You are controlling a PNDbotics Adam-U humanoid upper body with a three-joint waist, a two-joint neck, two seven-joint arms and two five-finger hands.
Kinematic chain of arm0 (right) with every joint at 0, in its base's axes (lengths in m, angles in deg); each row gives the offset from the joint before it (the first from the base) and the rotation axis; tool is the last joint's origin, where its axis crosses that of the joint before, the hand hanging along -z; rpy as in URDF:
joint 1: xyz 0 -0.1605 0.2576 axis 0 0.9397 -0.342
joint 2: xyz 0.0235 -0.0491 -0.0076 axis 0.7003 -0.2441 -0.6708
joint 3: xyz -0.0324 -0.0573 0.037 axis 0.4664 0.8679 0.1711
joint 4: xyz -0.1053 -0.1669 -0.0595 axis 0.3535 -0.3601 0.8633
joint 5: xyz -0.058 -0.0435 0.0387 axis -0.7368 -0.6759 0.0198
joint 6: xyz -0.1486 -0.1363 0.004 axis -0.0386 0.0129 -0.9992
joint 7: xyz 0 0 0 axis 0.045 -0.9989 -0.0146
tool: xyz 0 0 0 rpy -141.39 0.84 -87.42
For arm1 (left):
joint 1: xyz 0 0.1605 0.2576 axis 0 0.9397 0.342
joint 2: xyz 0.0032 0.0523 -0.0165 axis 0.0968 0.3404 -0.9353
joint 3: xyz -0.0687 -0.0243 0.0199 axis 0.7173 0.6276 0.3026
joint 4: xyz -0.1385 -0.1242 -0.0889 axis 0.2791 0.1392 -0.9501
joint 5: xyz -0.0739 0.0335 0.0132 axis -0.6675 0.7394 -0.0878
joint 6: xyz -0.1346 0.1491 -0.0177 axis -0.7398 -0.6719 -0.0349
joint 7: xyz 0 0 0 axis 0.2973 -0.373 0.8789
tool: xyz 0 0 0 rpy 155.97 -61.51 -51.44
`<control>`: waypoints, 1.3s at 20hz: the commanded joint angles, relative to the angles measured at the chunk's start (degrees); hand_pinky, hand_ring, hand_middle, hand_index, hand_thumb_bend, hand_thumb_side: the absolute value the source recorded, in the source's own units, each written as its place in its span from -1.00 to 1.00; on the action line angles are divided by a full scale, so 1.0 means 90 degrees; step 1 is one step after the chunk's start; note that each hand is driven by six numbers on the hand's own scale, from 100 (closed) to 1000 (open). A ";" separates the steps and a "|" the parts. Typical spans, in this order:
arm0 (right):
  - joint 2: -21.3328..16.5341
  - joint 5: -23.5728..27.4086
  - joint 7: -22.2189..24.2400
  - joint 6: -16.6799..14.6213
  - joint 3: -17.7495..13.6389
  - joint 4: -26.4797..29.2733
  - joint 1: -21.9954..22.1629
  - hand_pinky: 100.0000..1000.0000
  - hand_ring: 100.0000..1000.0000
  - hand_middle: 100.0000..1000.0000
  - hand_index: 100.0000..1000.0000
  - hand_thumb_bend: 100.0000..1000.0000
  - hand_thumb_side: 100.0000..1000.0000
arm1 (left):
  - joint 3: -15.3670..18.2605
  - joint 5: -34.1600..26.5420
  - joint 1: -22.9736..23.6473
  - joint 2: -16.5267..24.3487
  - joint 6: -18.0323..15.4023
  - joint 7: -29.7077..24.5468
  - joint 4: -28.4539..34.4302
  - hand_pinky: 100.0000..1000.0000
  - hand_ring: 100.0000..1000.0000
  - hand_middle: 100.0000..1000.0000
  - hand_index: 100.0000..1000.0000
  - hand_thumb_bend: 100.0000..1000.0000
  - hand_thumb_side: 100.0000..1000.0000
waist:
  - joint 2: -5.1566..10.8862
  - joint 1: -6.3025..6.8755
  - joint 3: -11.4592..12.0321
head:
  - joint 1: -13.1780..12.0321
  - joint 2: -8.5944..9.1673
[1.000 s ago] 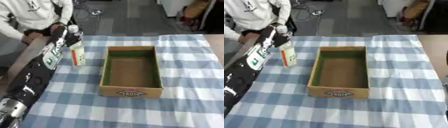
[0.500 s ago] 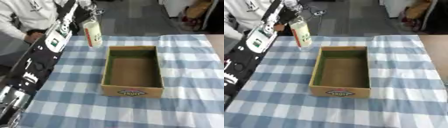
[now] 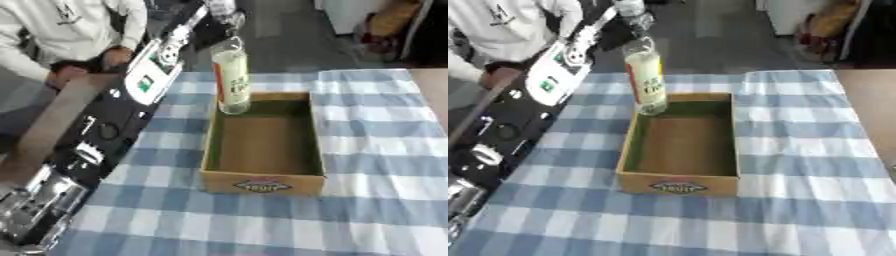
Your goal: Pick up objects on the table and place them in the box.
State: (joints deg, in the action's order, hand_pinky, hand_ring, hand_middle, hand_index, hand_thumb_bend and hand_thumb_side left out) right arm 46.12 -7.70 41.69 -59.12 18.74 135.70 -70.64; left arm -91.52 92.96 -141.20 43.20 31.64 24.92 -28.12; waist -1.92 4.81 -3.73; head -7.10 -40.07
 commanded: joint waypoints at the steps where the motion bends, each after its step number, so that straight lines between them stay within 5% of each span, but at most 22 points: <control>1: 0.0000 0.0033 0.0028 -0.0010 -0.0016 0.0105 -0.0146 0.28 0.55 0.59 0.61 -1.00 0.98 | -0.0054 0.0333 -0.0224 -0.0016 -0.0249 -0.0154 -0.0075 -0.98 -1.00 -0.63 -0.30 -1.00 0.60 | 0.0073 -0.0018 -0.0018 | -0.0081 0.0044; 2: 0.0010 0.0036 0.0028 -0.0012 -0.0018 0.0105 -0.0160 0.29 0.56 0.59 0.61 -1.00 0.98 | -0.0092 0.0476 -0.0225 -0.0036 -0.0313 -0.0243 -0.0143 -0.33 -0.40 -0.09 0.15 -1.00 0.85 | 0.0074 -0.0010 -0.0035 | -0.0081 0.0044; 3: 0.0018 0.0040 0.0027 -0.0014 -0.0020 0.0105 -0.0171 0.29 0.56 0.59 0.61 -1.00 0.98 | -0.0114 0.0624 -0.0228 -0.0052 -0.0372 -0.0359 -0.0206 -0.66 -0.77 -0.33 -0.05 -1.00 0.69 | 0.0075 -0.0007 -0.0046 | -0.0079 0.0044; 4: 0.0025 0.0042 0.0026 -0.0016 -0.0022 0.0105 -0.0180 0.29 0.56 0.59 0.61 -1.00 0.97 | -0.0132 0.0774 -0.0228 -0.0062 -0.0435 -0.0492 -0.0260 0.51 0.45 0.57 0.62 -0.51 1.00 | 0.0077 -0.0001 -0.0056 | -0.0077 0.0040; 6: 0.0036 0.0047 0.0022 -0.0020 -0.0026 0.0105 -0.0197 0.29 0.56 0.59 0.62 -1.00 0.97 | -0.0153 0.1169 -0.0229 -0.0066 -0.0636 -0.0900 -0.0337 0.93 0.84 0.89 0.90 0.13 1.00 | 0.0083 0.0010 -0.0072 | -0.0079 0.0031; 7: 0.0039 0.0048 0.0020 -0.0021 -0.0028 0.0105 -0.0201 0.29 0.56 0.59 0.62 -1.00 0.97 | -0.0113 0.1337 -0.0226 -0.0069 -0.0740 -0.1029 -0.0357 0.91 0.82 0.88 0.89 0.07 1.00 | 0.0085 0.0012 -0.0075 | -0.0080 0.0029; 8: 0.0042 0.0049 0.0017 -0.0022 -0.0031 0.0105 -0.0204 0.29 0.56 0.59 0.62 -1.00 0.97 | -0.0070 0.1479 -0.0224 -0.0070 -0.0826 -0.1109 -0.0378 1.00 1.00 1.00 1.00 0.57 1.00 | 0.0087 0.0014 -0.0078 | -0.0080 0.0025; 9: 0.0044 0.0048 0.0013 -0.0025 -0.0036 0.0105 -0.0207 0.29 0.56 0.59 0.62 -1.00 0.97 | -0.0028 0.1610 -0.0218 -0.0070 -0.0896 -0.1151 -0.0399 1.00 0.97 1.00 1.00 0.50 1.00 | 0.0089 0.0016 -0.0081 | -0.0080 0.0022; 10: 0.0045 0.0048 0.0009 -0.0027 -0.0041 0.0105 -0.0208 0.29 0.56 0.59 0.61 -1.00 0.97 | 0.0009 0.1723 -0.0214 -0.0068 -0.0950 -0.1167 -0.0418 1.00 1.00 1.00 1.00 0.88 1.00 | 0.0090 0.0017 -0.0082 | -0.0080 0.0019; 12: 0.0045 0.0044 -0.0004 -0.0030 -0.0050 0.0105 -0.0206 0.29 0.56 0.59 0.62 -1.00 0.97 | 0.0069 0.1897 -0.0200 -0.0064 -0.1037 -0.1160 -0.0452 1.00 1.00 1.00 1.00 1.00 1.00 | 0.0090 0.0018 -0.0083 | -0.0080 0.0017; 17: 0.0040 0.0025 -0.0021 -0.0032 -0.0057 0.0105 -0.0195 0.29 0.56 0.59 0.62 -1.00 0.97 | 0.0255 0.1941 -0.0138 -0.0054 -0.1183 -0.0808 -0.0378 1.00 1.00 1.00 1.00 1.00 1.00 | 0.0086 0.0015 -0.0072 | -0.0084 0.0007; 21: 0.0040 0.0004 -0.0039 -0.0044 -0.0076 0.0105 -0.0190 0.29 0.56 0.59 0.62 -1.00 0.97 | 0.0593 0.1302 0.0124 0.0042 -0.1166 0.0180 0.0205 1.00 0.92 1.00 1.00 0.99 1.00 | 0.0081 0.0014 -0.0055 | -0.0037 0.0020; 26: -0.0008 -0.0025 -0.0063 -0.0058 -0.0095 0.0105 -0.0161 0.29 0.56 0.59 0.62 -1.00 0.97 | 0.0793 0.0284 0.0887 0.0363 -0.1077 0.1329 0.1620 0.94 0.70 0.91 1.00 0.50 0.78 | 0.0075 0.0017 0.0012 | 0.0167 0.0076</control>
State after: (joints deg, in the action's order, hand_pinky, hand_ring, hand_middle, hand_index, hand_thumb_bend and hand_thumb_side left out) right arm 46.99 -7.73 41.24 -59.51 18.35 135.70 -71.36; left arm -85.46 97.61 -132.48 44.29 21.74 34.56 -17.34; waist -1.93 5.20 -3.64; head -6.26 -39.97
